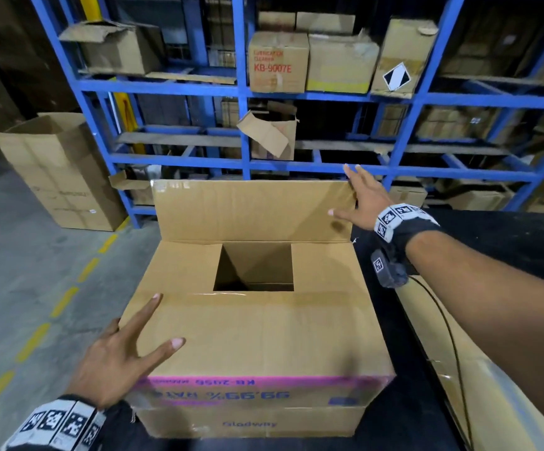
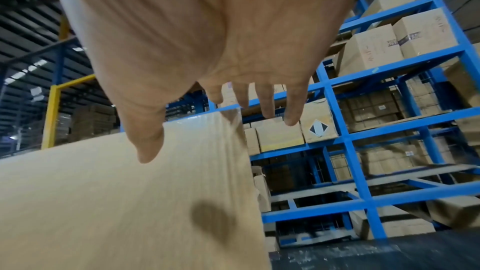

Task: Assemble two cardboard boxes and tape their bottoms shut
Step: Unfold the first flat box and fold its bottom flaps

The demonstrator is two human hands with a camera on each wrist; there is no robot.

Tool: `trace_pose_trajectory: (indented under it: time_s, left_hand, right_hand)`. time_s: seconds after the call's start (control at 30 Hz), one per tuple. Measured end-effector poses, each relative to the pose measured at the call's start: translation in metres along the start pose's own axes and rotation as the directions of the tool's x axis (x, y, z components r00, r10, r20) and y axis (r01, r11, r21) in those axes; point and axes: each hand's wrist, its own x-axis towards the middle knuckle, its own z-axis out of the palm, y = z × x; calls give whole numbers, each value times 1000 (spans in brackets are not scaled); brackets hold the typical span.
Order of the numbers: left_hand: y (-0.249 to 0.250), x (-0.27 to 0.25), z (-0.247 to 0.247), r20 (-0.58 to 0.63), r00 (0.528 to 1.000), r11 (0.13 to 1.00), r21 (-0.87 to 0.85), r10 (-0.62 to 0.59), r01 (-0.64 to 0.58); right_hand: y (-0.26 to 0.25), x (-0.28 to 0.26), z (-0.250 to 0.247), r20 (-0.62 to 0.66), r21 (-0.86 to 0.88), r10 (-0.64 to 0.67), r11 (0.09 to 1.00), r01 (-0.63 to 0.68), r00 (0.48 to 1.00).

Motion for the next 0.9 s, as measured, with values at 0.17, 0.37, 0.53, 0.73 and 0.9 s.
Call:
trace_pose_trajectory:
  time_s: [0.17,0.37,0.53,0.73,0.9]
  left_hand:
    - [2,-1,-2,-4,1000,1000,7,-16,16]
    - [6,-4,-8,-12,1000,1000,-26,-10,9]
    - [8,-2,-26,48,999,1000,-19,14,-13]
    - [-10,39,-30,179,981,995,-73,81,-68]
    - [-5,42,-24,85,995,995,-89,45,-38]
  right_hand:
    - [-20,-6,-9,16,-62,8,998,-7,1000]
    - [-9,-119,-4,97,61,-88,995,82,991]
    - [7,-193,47,346,202,36,973,-112,938]
    - [2,-201,82,385,443,68,862,-248,921]
    - [-21,-203,77,282,423,190,855,-299,941]
